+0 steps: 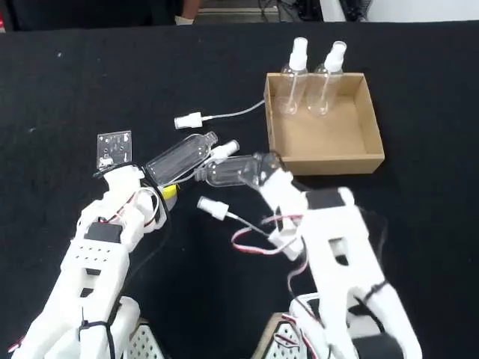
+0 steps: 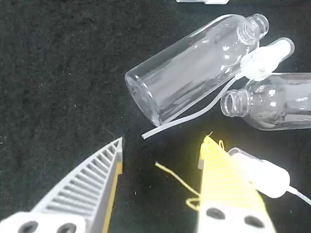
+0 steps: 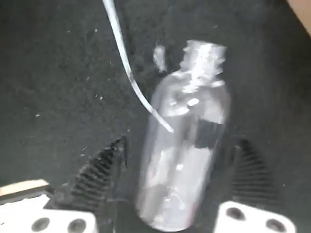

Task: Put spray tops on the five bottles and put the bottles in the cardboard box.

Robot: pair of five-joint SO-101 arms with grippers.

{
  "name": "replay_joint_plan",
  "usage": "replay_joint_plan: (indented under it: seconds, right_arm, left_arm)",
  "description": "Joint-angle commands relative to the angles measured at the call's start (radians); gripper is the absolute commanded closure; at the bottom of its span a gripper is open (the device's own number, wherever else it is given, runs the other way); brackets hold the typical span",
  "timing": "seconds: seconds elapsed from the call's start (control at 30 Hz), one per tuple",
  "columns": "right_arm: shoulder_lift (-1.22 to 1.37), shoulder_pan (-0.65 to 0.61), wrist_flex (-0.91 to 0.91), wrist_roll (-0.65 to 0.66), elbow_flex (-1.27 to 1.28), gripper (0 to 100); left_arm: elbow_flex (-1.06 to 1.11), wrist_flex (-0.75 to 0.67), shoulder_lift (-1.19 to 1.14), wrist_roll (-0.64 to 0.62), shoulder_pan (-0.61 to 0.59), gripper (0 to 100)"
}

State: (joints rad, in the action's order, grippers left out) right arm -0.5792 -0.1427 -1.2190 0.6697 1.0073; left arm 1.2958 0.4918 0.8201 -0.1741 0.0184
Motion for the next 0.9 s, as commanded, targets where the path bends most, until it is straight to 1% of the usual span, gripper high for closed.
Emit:
replay_joint_plan:
  seconds: [0.0,0.07,0.23,0.37,0.53,0.7,0.77,0.83,0.87]
  right_arm:
    - [0.099,0.014,-0.112,-0.110,-0.208,76.8]
    - [0.147,0.018,-0.117,-0.124,-0.249,77.6]
    - [0.271,0.018,-0.112,-0.121,-0.263,77.6]
    - [0.335,0.046,-0.052,-0.117,-0.259,77.6]
    - [0.374,0.069,-0.044,-0.064,-0.255,77.6]
    - [0.389,0.066,-0.041,-0.060,-0.245,78.3]
    - [0.389,0.069,-0.040,-0.060,-0.245,83.8]
    - [0.383,0.071,-0.028,-0.061,-0.239,95.6]
    - [0.381,0.078,-0.031,-0.060,-0.240,99.5]
  left_arm:
    - [-0.005,-0.012,0.021,-0.003,-0.010,76]
    - [-0.005,-0.012,0.021,-0.003,-0.010,76]
    - [-0.005,-0.012,0.021,-0.003,-0.010,76]
    - [-0.005,-0.012,0.021,-0.003,-0.010,76]
    - [-0.005,-0.012,0.021,-0.003,-0.010,76]
    - [-0.005,-0.012,0.021,-0.003,-0.010,76]
    - [-0.005,-0.012,0.021,-0.003,-0.010,76]
    - [-0.005,-0.012,0.021,-0.003,-0.010,76]
    - [-0.005,-0.012,0.021,-0.003,-0.010,76]
